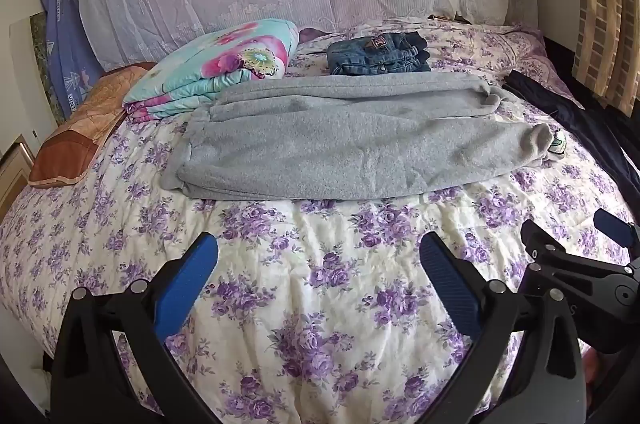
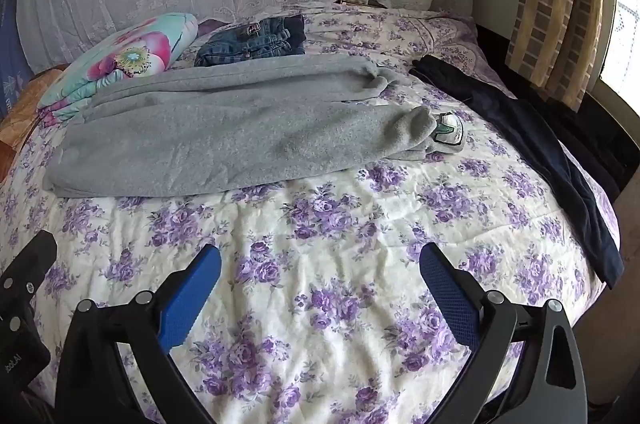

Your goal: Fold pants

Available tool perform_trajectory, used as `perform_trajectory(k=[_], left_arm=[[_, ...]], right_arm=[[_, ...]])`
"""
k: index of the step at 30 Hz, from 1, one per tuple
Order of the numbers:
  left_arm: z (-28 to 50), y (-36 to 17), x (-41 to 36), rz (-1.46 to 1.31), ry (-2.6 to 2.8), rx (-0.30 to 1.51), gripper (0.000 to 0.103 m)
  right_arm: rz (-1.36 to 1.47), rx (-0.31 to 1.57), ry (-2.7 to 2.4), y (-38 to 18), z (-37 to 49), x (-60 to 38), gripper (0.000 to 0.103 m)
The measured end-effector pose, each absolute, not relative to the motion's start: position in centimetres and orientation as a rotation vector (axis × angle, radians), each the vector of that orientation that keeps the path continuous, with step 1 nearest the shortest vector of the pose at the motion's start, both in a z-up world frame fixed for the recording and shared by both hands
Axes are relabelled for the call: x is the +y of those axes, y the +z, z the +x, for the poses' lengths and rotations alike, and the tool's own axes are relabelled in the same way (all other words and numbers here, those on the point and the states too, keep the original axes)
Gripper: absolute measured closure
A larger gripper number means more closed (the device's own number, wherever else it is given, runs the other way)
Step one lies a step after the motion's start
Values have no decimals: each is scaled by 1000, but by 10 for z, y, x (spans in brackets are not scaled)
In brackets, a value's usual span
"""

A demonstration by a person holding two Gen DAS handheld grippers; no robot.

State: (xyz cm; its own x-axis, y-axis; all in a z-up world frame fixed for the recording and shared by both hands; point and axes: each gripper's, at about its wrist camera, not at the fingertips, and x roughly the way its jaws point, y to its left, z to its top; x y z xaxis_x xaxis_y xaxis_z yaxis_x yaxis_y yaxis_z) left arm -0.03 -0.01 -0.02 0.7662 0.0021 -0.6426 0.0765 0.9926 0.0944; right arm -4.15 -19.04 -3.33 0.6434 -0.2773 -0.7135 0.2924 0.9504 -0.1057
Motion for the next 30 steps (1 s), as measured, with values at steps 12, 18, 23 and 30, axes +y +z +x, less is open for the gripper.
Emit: perform_trajectory(k=[12, 18, 23, 30], left_arm=[[2, -2, 1, 103, -48, 713, 5], [2, -2, 4, 101, -49, 714, 5], [2, -3, 5, 101, -48, 714, 5], [4, -5, 12, 76, -33, 724, 5]], right_arm=[[24, 809, -322, -33, -43, -191, 3], [24, 809, -323, -34, -43, -190, 3], [25, 810, -321, -35, -42, -190, 3], [31, 813, -321, -36, -41, -190, 3]])
